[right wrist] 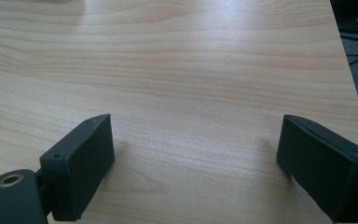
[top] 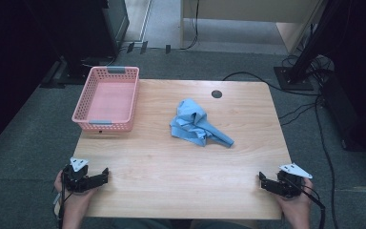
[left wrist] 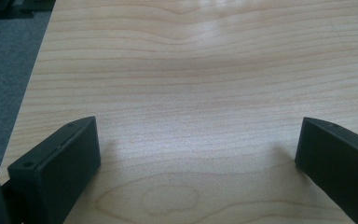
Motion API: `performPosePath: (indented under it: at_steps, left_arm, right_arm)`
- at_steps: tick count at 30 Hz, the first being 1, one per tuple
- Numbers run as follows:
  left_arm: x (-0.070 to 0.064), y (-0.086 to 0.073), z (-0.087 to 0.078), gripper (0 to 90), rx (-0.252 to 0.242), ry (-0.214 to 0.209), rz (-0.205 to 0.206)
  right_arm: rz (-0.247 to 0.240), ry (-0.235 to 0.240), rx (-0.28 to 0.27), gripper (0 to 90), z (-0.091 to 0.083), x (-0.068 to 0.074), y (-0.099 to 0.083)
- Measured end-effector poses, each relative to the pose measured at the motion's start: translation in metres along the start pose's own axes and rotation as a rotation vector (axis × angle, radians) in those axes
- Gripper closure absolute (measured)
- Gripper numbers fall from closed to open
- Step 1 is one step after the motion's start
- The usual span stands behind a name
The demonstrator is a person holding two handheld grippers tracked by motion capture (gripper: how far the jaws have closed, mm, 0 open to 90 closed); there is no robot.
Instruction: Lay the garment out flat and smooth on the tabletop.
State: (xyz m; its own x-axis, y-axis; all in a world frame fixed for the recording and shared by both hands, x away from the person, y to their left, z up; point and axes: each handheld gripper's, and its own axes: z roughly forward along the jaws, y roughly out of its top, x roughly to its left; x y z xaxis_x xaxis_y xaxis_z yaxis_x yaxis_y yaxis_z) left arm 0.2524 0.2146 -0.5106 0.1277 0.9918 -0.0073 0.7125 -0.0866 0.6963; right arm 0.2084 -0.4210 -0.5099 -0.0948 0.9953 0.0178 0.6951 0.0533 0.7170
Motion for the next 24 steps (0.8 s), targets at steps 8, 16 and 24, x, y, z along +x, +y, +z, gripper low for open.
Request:
performPosePath:
  at_steps: [8, 16, 24]
  left_arm:
    - [0.0, 0.0, 0.0, 0.1, 0.0, -0.002, 0.002]
    - [0.0, 0.0, 0.0, 0.2, 0.001, -0.006, 0.007]
    - [0.0, 0.0, 0.0, 0.2, 0.0, -0.006, 0.006]
  right_arm:
    - [-0.001, 0.003, 0.0, 10.5, 0.002, 0.0, 0.002]
    - [0.039, 0.043, -0.009, 10.5, -0.003, -0.001, 0.005]
    - [0.004, 0.062, -0.01, 10.9, -0.019, 0.011, 0.027]
